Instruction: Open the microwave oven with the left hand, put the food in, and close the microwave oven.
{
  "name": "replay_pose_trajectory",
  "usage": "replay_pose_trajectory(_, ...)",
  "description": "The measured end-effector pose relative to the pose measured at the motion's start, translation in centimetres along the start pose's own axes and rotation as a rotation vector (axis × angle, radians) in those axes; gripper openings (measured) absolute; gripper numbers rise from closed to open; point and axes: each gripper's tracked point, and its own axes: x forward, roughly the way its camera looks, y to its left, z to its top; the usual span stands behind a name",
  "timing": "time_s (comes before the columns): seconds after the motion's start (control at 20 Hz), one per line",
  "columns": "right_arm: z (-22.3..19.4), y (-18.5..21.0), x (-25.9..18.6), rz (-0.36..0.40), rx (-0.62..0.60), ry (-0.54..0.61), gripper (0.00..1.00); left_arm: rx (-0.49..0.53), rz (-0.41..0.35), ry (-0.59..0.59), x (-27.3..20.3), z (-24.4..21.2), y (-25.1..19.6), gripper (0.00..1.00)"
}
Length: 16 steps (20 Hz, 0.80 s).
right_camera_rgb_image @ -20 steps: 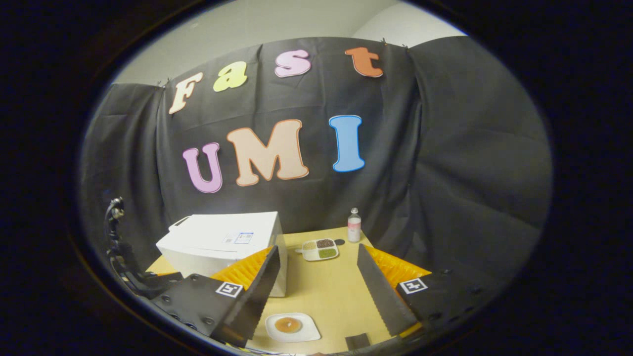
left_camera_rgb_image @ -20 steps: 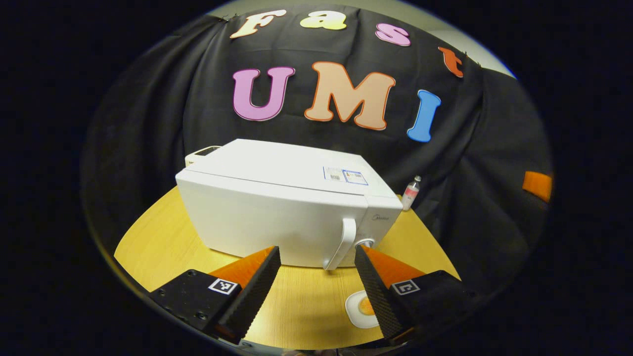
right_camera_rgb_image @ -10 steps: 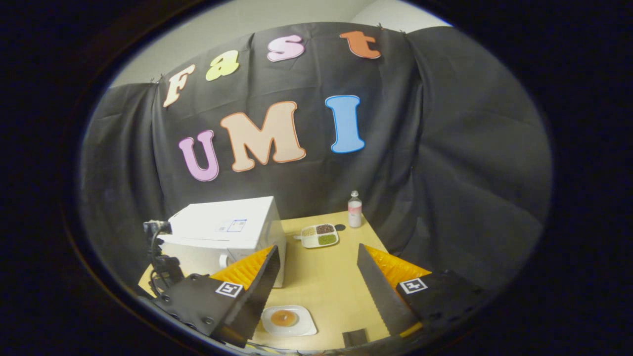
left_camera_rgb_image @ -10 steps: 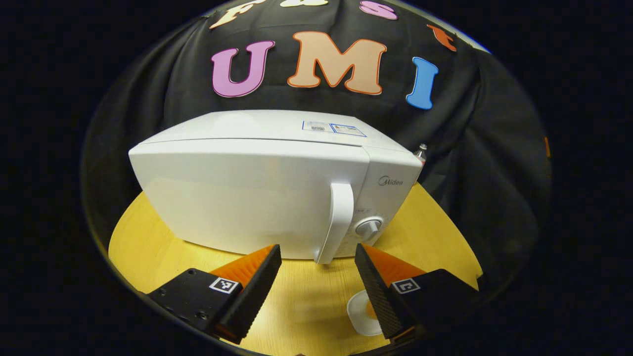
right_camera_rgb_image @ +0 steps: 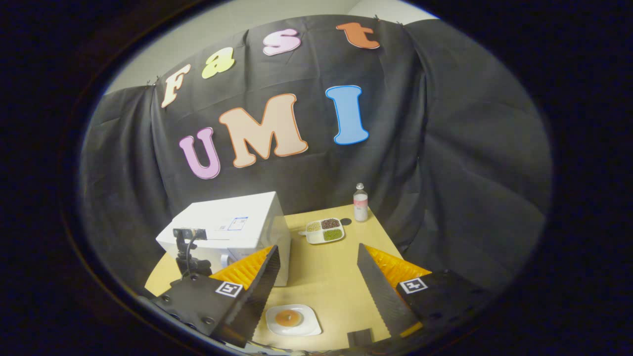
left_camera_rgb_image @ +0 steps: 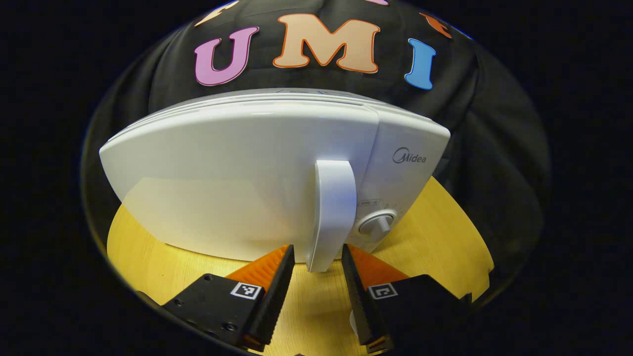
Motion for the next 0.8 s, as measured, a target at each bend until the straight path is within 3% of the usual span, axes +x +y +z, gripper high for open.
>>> replay_pose_trajectory(0.15, -0.1, -0.4, 0.3, -0.004, -0.002, 0.005, 0.99, 0.021, 0.003, 0.004, 0.6, 0.2, -0.2, 0.53)
replay_pose_trajectory(0.2, -0.1, -0.3, 0.4, -0.002, 0.0, 0.007, 0.99, 0.018, 0.0, 0.011, 0.7, 0.0, -0.4, 0.42)
replay_pose_trajectory(0.3, -0.1, 0.0, 0.6, 0.004, -0.003, 0.009, 0.99, 0.02, 0.012, 0.021, 1.0, -0.2, -0.3, 0.36)
replay_pose_trajectory(0.65, -0.4, 0.9, 0.6, 0.027, -0.015, 0.011, 0.99, 0.047, 0.032, 0.033, 1.0, -0.3, -0.3, 0.27)
replay_pose_trajectory(0.8, -0.4, 1.2, 0.3, 0.03, -0.016, 0.006, 0.99, 0.032, 0.04, 0.022, 0.9, -0.2, -0.3, 0.18)
